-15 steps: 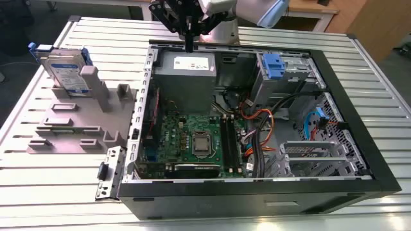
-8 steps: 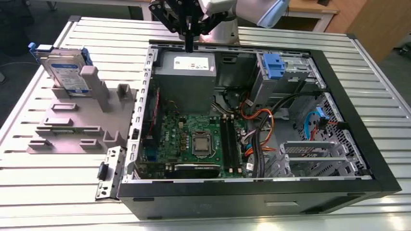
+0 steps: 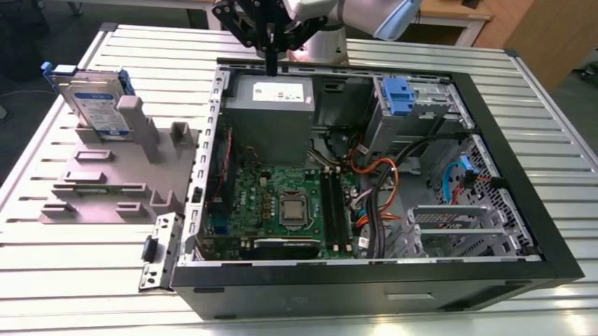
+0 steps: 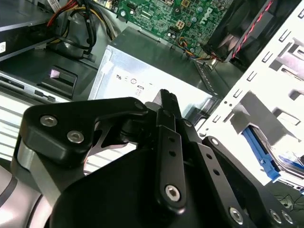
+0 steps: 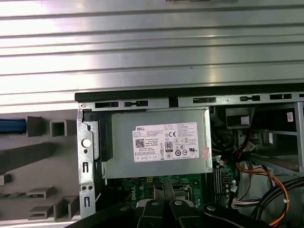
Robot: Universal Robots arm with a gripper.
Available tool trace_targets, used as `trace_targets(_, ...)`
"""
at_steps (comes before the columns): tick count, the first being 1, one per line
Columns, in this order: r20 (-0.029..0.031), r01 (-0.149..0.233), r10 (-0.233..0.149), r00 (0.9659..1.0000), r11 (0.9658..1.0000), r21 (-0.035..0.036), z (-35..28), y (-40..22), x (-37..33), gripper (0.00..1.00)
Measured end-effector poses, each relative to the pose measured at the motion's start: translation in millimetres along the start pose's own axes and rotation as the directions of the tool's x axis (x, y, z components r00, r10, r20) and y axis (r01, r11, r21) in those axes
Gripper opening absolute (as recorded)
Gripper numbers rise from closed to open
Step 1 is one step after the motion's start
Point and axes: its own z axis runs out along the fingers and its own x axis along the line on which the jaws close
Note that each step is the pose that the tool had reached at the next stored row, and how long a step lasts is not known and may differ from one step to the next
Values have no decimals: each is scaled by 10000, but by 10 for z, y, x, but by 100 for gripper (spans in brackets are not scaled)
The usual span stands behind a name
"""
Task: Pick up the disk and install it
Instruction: 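Reach for the disk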
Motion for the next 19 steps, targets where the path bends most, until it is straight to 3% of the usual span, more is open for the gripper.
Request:
trace_targets(11, 0, 1, -1, 10000, 10000, 0, -2, -13, 169, 11)
trace_targets(19, 0, -1, 1, 10000, 10000, 0, -2, -14, 184, 11)
